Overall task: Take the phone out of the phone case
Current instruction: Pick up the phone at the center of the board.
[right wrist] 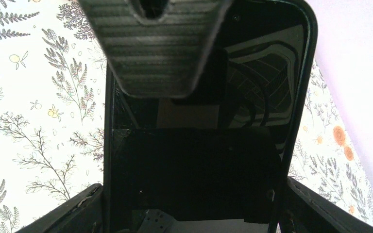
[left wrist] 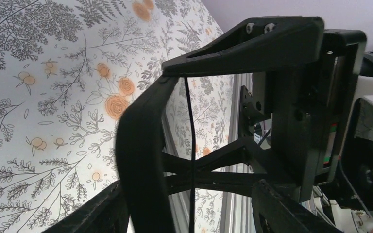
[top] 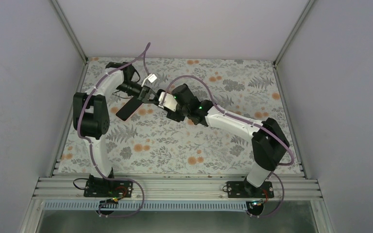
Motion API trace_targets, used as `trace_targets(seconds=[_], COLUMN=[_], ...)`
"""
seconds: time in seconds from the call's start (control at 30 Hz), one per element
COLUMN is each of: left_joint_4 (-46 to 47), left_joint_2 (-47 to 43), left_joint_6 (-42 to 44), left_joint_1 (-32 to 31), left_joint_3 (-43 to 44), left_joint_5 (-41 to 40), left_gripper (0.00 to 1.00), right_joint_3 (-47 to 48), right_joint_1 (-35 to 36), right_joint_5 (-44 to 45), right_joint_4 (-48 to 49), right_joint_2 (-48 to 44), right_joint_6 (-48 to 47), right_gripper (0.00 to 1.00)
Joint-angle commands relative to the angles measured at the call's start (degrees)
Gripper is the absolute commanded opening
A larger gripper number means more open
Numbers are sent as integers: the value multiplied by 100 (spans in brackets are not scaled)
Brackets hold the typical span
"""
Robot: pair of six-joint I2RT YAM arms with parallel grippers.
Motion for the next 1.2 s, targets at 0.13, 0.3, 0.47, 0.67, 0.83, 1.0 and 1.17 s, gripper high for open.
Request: trace_targets(seconds=[0.13,0.3,0.47,0.67,0.83,1.0,1.17], left_joint_4=[-84,-86,-88,-90,-85,-84,-79], left_joint_2=[-160,-165,-120,-355,-1062,-1754,-2253], left_joint_6=[239,142,109,222,755,1085,1397], left_joint_1=[1,-3,-12,-38,-79,-139,-327], left_joint_3=[-111,-149,-120,-92,-30,-166,-440], left_joint_5=[336,287,287,-159,-1523,-1788,-1581], left_gripper=[41,14,8,2,2,2,2], right_joint_3=[352,371,427,799,512,477,517], right_joint_1=[47,54,61,-195,-788,-1400,-1868], right_joint_5=[191,151,-49,-1414,-2810,-3534,-4026], right_joint_4=[346,305,107,-1559,-2564,-3022,-2936], right_joint_2=[90,93,39,-98,-964,-1163,-969], right_joint_6=[-72,-84,-110,-229,-779,-1088,-979], right_gripper=[56,58,73,100,100,100,97])
